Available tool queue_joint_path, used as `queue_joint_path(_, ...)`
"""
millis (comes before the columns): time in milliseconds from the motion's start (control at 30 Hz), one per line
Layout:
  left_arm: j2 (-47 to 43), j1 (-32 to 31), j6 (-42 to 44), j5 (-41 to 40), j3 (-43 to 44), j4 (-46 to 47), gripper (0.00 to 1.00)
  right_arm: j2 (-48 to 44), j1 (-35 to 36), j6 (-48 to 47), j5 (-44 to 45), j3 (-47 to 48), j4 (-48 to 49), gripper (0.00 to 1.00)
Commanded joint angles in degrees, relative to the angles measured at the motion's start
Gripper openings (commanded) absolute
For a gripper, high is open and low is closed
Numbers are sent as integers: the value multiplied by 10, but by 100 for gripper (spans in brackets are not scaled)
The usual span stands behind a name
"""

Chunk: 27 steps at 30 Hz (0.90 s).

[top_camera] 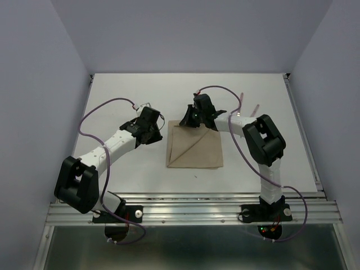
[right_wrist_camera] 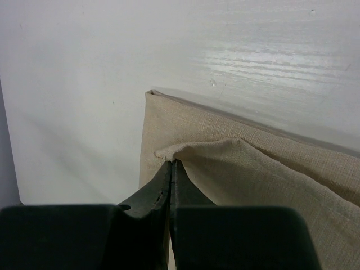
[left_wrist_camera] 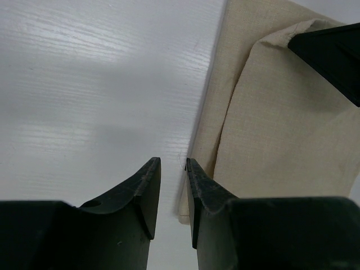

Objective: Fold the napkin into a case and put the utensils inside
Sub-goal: Fold the top corner of the square-folded napkin at the center of the board, then smooth out the upper triangle-folded napkin at the center of the board.

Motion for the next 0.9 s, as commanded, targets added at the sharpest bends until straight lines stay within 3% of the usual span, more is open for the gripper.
queue_joint_path(0, -24, -4, -3, -8, -9, -5, 36, 15, 5, 2, -11, 33, 22, 1)
queue_joint_path(100, -26, -4, -3, -8, -9, -7, 36, 16, 5, 5, -9, 35, 22, 13)
queue_joint_path(133, -26, -4, -3, -8, -6, -7, 36, 10, 5, 5, -5, 35, 21, 28)
queue_joint_path(167, -26, -5, -3, -7, -6, -8, 36, 6, 5, 5, 0, 33, 21, 33)
queue_joint_path(267, -26, -6, -3, -5, -4, -6, 36, -20, 5, -4, 27, 25, 16, 37)
queue_joint_path(667, 11, -57, -22, 9, 16, 13, 36, -157, -1, -57, 149, -77, -13, 36)
queue_joint_path(867, 58, -101, -36, 55, 44, 54, 34, -167, -41, -75, 142, -125, -46, 13)
